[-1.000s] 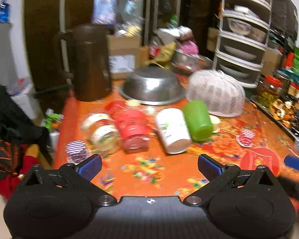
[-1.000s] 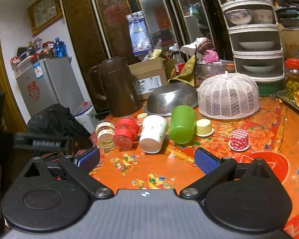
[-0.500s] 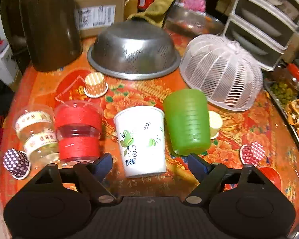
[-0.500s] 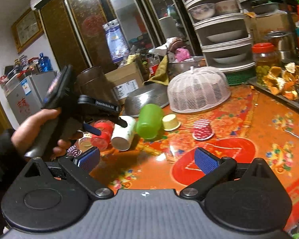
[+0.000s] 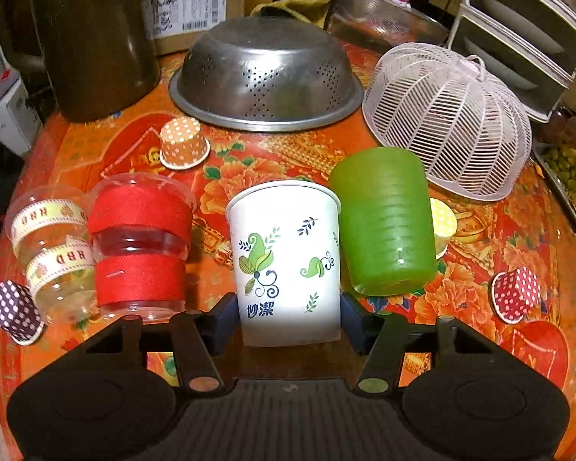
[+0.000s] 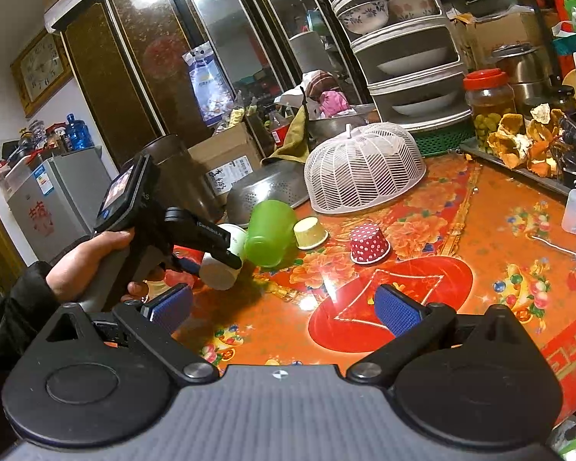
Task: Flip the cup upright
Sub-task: 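Lift the white paper cup off the table with the left gripper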
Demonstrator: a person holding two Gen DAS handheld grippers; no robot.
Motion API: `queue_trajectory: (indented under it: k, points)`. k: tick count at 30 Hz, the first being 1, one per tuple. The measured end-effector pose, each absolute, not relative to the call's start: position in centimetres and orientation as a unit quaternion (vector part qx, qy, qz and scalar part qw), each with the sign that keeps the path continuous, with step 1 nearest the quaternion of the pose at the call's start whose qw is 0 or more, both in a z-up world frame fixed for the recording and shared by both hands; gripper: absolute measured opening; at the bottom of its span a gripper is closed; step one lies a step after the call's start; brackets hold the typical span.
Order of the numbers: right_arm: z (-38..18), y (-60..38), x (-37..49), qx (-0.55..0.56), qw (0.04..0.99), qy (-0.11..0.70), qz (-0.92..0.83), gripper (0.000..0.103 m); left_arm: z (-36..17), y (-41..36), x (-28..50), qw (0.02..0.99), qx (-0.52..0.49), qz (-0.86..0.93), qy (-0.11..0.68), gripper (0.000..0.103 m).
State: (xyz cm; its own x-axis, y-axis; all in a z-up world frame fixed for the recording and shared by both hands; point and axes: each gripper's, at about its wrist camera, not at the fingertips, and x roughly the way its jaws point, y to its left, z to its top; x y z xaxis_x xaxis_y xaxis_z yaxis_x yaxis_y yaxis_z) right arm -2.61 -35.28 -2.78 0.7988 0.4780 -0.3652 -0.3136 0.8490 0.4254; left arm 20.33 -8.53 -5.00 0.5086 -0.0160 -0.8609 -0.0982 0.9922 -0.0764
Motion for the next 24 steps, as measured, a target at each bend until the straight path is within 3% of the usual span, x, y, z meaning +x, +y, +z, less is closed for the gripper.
queue_trajectory:
  k: [7, 15, 19, 24]
  points:
    - [-2.4, -35.1, -2.8, 0.177, 0.932, 0.227, 0.219, 0.102, -1.2, -8.7, 16.0, 0.886, -0.042, -0.016, 0.461, 0.060]
    - [-2.6, -34.6, -3.7, 0.182, 0.928, 0.232, 0.229, 0.102, 5.5, -7.7, 3.0, 0.922, -0.017, -0.072, 0.380, 0.060]
    - [-3.0, -33.7, -4.2, 0.171, 0.925, 0.248, 0.232, 0.102, 5.5, -7.1, -2.0, 0.923, -0.037, -0.090, 0.372, 0.060]
    - [-3.7, -32.5, -4.8, 0.159, 0.921, 0.275, 0.228, 0.102, 1.0, -7.4, -3.9, 0.898, -0.091, -0.107, 0.416, 0.060]
